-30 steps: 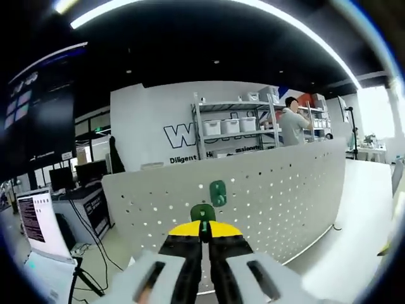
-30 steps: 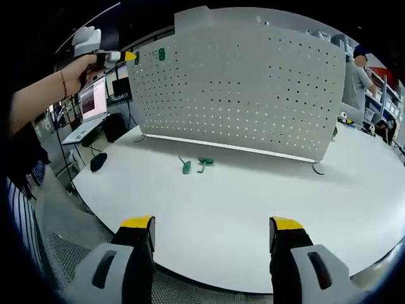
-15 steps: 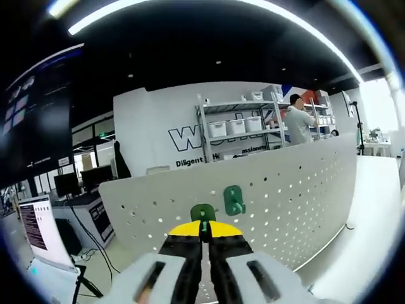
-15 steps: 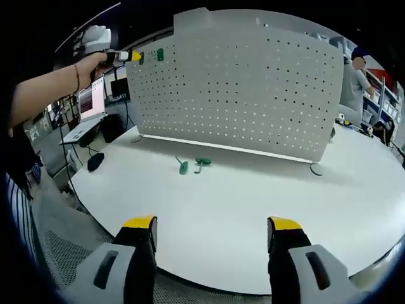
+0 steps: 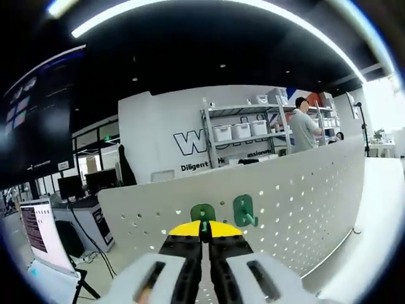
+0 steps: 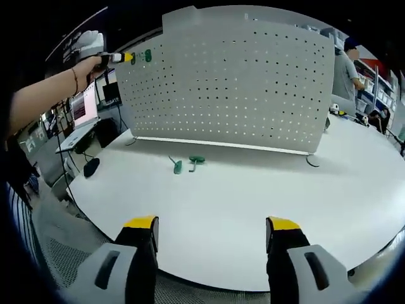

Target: Insert the hook assembly into the mounting plate slot until the hook locks in place.

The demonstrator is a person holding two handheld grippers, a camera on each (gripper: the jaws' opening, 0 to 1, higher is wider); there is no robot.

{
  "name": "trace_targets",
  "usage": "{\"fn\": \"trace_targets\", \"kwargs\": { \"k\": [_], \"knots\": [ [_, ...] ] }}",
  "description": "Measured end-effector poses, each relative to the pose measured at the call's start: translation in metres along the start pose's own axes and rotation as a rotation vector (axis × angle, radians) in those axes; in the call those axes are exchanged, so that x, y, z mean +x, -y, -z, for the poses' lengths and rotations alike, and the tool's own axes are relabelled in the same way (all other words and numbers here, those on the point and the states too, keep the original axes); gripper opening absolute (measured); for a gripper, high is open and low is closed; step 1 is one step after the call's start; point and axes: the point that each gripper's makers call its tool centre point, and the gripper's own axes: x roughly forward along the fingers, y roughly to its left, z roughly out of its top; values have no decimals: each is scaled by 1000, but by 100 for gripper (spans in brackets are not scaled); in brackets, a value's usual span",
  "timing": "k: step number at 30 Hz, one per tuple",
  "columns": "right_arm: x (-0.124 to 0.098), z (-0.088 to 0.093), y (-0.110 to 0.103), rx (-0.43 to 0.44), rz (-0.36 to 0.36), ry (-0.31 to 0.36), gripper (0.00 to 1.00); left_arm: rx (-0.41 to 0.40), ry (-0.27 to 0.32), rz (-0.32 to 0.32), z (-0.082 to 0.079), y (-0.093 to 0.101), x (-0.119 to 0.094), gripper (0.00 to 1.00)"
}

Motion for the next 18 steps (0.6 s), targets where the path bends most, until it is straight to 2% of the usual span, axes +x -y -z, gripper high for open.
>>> {"fn": "trace_targets", "kwargs": {
  "k": [5, 18],
  "knots": [
    [1, 1, 1, 2, 5, -4, 65, 7, 17, -15, -5, 0, 3, 1],
    [2, 2, -1, -7, -6, -11, 64, -14, -6, -36, 0, -4, 15, 1]
  ]
}}
